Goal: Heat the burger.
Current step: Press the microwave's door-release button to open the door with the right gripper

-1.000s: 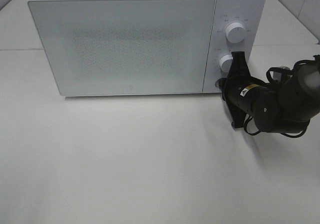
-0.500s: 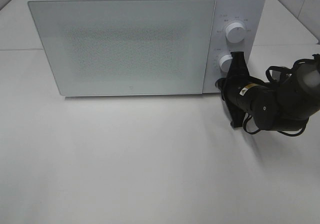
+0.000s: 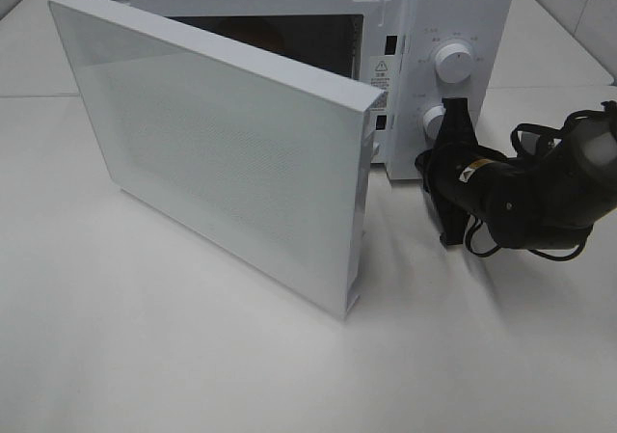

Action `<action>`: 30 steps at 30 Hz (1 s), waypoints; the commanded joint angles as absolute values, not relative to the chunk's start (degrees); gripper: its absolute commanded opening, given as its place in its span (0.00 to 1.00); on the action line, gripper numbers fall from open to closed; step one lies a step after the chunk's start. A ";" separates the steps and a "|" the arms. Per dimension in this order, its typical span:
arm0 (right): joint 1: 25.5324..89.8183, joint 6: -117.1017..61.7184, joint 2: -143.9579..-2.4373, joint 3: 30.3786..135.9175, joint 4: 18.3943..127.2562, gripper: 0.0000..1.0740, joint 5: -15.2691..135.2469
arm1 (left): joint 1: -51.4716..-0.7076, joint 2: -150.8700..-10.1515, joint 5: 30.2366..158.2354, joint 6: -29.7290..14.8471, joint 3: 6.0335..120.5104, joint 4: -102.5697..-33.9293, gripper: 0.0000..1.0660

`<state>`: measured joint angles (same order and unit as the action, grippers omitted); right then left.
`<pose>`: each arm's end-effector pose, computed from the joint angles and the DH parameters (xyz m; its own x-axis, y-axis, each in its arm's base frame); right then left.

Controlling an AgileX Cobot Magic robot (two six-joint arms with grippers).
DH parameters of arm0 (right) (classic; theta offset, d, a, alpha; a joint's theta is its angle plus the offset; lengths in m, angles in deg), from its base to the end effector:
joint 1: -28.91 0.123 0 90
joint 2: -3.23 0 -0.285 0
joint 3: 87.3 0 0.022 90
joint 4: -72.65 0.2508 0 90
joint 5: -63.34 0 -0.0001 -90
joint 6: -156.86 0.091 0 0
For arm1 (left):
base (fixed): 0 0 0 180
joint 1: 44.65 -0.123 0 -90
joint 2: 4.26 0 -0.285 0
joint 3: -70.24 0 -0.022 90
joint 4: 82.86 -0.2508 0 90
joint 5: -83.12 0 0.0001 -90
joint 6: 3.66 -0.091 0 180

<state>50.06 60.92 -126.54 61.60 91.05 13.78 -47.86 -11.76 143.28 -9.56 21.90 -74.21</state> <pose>0.3499 0.1119 0.0780 -0.1036 0.9946 0.0076 0.3749 0.0320 0.9265 -0.0055 -0.0122 0.2800 -0.4314 0.0030 -0.9022 0.0737 0.9968 -0.0319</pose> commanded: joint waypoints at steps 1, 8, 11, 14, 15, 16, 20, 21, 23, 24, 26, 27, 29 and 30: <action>48.79 61.43 -124.99 64.53 90.70 0.00 4.84 | -48.09 -10.90 142.54 -9.16 21.68 -74.04 0.94; 48.85 61.95 -123.90 62.98 90.64 0.00 5.24 | -48.09 -10.90 142.54 -9.16 21.68 -74.04 0.94; 48.85 61.95 -123.90 61.55 90.59 0.00 5.41 | -48.09 -10.90 142.54 -9.16 21.68 -74.04 0.94; 48.91 62.75 -123.90 60.29 90.24 0.00 5.70 | -48.09 -10.90 142.54 -9.16 21.68 -74.04 0.94; 48.91 63.67 -123.56 59.48 89.78 0.00 6.10 | -48.09 -10.90 142.54 -9.16 21.68 -74.04 0.94; 48.91 63.67 -123.56 59.48 89.78 0.00 6.10 | -48.09 -10.90 142.54 -9.16 21.68 -74.04 0.94; 48.91 63.67 -123.22 58.11 89.61 0.00 6.27 | -48.09 -10.90 142.54 -9.16 21.68 -74.04 0.94; 48.91 63.67 -123.22 58.11 89.61 0.00 6.27 | -48.09 -10.90 142.54 -9.16 21.68 -74.04 0.94; 48.91 63.84 -123.22 57.59 89.15 0.00 6.68 | -48.09 -10.90 142.54 -9.16 21.68 -74.04 0.94; 48.91 63.84 -123.22 57.59 89.15 0.00 6.68 | -48.09 -10.90 142.54 -9.16 21.68 -74.04 0.94; 48.91 64.41 -122.93 56.85 88.93 0.00 6.96 | -48.09 -10.90 142.54 -9.16 21.68 -74.04 0.94; 48.91 64.41 -122.93 56.85 88.93 0.00 6.96 | -48.09 -10.90 142.54 -9.16 21.68 -74.04 0.94; 48.91 64.53 -122.47 55.99 88.93 0.00 7.71 | -48.09 -10.90 142.54 -9.16 21.68 -74.04 0.94; 48.91 64.53 -122.47 55.99 88.93 0.00 7.71 | -48.09 -10.90 142.54 -9.16 21.68 -74.04 0.94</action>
<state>49.37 64.24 -123.62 55.88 88.75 8.91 -47.86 -11.76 143.28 -9.56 21.90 -74.21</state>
